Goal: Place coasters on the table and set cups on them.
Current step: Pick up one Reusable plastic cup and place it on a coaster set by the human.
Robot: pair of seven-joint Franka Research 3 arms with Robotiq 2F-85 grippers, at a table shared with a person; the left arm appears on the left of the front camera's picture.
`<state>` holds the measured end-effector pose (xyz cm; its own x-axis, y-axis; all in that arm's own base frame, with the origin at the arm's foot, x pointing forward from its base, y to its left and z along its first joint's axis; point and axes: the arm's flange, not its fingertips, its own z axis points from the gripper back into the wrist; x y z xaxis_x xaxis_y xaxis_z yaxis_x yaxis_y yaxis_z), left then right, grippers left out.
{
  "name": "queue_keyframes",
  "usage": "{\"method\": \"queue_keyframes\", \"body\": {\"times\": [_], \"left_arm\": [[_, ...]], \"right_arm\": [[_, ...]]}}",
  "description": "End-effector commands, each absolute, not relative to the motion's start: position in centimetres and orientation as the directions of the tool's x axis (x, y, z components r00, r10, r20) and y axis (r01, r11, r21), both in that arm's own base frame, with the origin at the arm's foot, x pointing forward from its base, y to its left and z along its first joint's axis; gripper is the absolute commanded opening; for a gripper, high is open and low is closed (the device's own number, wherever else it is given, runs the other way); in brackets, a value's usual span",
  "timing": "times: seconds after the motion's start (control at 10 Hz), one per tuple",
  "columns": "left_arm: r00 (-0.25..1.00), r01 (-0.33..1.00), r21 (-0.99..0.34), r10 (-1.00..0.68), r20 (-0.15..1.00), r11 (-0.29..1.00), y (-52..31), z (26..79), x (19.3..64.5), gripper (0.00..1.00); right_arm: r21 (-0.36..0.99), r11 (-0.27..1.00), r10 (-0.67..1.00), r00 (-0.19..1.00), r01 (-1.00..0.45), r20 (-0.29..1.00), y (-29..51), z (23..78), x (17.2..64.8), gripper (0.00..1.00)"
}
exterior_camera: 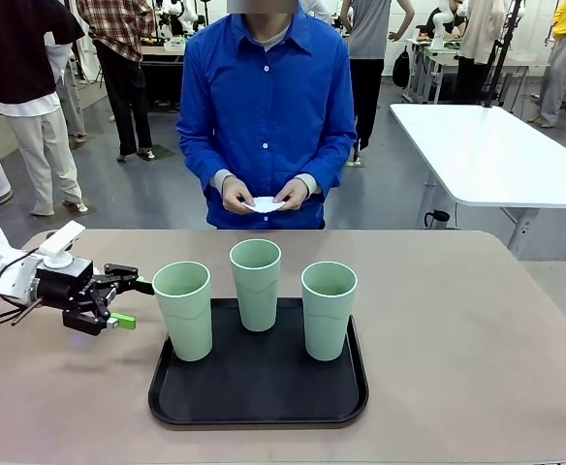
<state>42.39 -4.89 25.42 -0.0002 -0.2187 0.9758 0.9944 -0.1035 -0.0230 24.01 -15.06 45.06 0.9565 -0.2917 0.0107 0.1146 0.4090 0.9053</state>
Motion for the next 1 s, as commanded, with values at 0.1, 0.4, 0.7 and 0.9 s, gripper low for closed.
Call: {"method": "queue_keyframes", "body": {"times": [0.1, 0.4, 0.7, 0.9], "left_arm": [[-0.042, 0.992, 0.017, -0.203, 0.978, -0.124, -6.7, 24.8, 42.8, 1.0], [-0.063, 0.987, 0.032, -0.194, 0.979, -0.158, -8.5, 24.3, 42.6, 1.0], [-0.073, 0.987, 0.044, -0.182, 0.981, -0.158, -9.2, 23.9, 43.1, 1.0], [-0.077, 0.985, 0.049, -0.171, 0.982, -0.166, -10.0, 23.8, 43.6, 1.0]], "right_arm": [[0.91, 0.4, -0.29, 0.957, 0.104, 0.018, -15.1, 45.0, 24.0, 1.0], [0.91, 0.4, -0.29, 0.957, 0.104, 0.018, -15.1, 45.0, 24.0, 1.0], [0.91, 0.4, -0.29, 0.957, 0.104, 0.018, -15.1, 45.0, 24.0, 1.0], [0.91, 0.4, -0.29, 0.957, 0.104, 0.018, -15.1, 45.0, 24.0, 1.0]]}}
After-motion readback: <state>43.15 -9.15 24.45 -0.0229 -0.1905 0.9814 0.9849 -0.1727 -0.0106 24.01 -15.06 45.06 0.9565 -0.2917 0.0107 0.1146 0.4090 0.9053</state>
